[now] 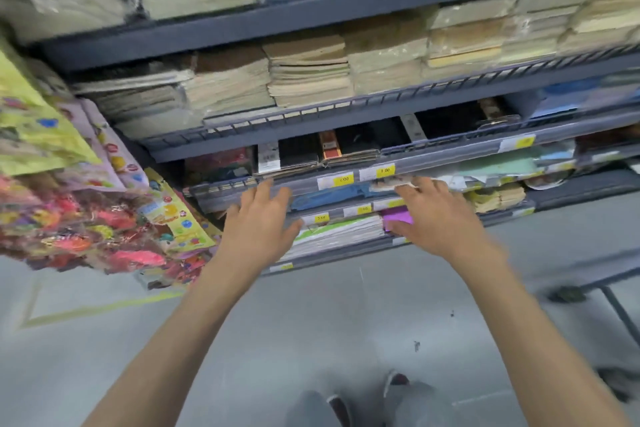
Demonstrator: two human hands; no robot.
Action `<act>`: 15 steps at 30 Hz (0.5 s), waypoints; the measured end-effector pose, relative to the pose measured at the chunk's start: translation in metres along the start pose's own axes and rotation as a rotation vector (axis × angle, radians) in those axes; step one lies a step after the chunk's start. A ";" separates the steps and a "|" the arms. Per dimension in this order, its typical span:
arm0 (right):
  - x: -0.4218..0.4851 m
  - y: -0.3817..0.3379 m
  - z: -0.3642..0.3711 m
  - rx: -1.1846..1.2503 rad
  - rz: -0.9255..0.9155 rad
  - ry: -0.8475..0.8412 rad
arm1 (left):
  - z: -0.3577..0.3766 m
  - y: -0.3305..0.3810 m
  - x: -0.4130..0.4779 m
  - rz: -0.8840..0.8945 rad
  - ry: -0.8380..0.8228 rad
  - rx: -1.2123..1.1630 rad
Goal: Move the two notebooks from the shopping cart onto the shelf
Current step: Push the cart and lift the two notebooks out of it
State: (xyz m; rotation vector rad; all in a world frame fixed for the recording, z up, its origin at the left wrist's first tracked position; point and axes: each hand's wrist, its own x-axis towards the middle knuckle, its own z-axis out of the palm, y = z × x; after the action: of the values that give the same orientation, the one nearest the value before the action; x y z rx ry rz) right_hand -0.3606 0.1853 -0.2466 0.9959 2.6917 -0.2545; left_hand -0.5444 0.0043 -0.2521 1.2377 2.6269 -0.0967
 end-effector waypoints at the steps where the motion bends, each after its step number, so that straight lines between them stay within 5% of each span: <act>1: -0.009 0.000 -0.015 0.012 0.011 -0.014 | -0.014 0.003 -0.004 0.020 -0.010 0.006; 15: -0.134 0.073 -0.129 0.129 0.229 -0.081 | -0.165 0.121 -0.031 0.326 -0.123 0.081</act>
State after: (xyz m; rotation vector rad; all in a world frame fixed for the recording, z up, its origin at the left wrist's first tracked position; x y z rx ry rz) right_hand -0.2374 0.1903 -0.0889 1.2904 2.4866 -0.4164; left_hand -0.4631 0.0844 -0.0802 1.6140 2.3050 -0.2160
